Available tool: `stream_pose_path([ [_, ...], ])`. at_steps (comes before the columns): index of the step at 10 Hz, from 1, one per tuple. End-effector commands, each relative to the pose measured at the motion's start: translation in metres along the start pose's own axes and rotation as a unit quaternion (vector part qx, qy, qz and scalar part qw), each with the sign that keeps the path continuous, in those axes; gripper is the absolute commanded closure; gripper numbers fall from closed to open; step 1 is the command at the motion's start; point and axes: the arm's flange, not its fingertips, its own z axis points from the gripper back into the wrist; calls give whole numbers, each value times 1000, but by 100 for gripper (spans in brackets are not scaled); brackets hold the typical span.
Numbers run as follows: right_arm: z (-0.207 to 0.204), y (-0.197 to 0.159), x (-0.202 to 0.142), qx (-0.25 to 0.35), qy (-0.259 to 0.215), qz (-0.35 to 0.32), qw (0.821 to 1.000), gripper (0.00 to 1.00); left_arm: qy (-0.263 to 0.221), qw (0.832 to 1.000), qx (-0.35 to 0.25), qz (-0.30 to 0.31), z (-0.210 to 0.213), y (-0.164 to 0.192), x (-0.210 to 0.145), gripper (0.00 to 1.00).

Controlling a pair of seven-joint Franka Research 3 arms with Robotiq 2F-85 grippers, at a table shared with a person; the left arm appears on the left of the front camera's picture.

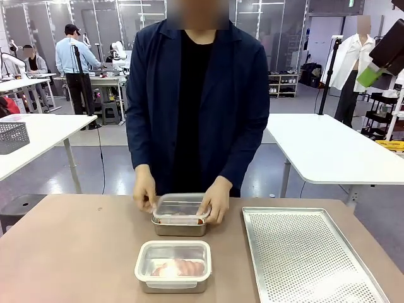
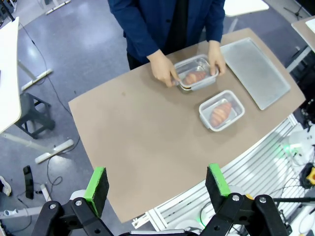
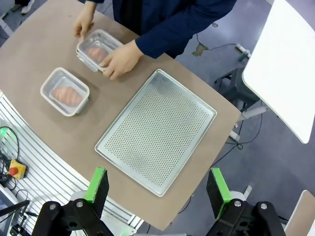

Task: Place the bread into the airtight container.
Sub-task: Pick up a Butter Roll and place it into an empty Airtight Container.

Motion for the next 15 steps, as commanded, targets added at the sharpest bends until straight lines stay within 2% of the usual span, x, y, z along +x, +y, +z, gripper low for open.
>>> stream_pose_path([
  [1, -1, -3, -1, -2, 1, -1, 1000, 0, 2, 1000, 1, -5, 0, -1, 0, 0],
  [15, -1, -3, -1, -2, 1, -1, 1000, 0, 2, 1000, 1, -5, 0, -1, 0, 0],
])
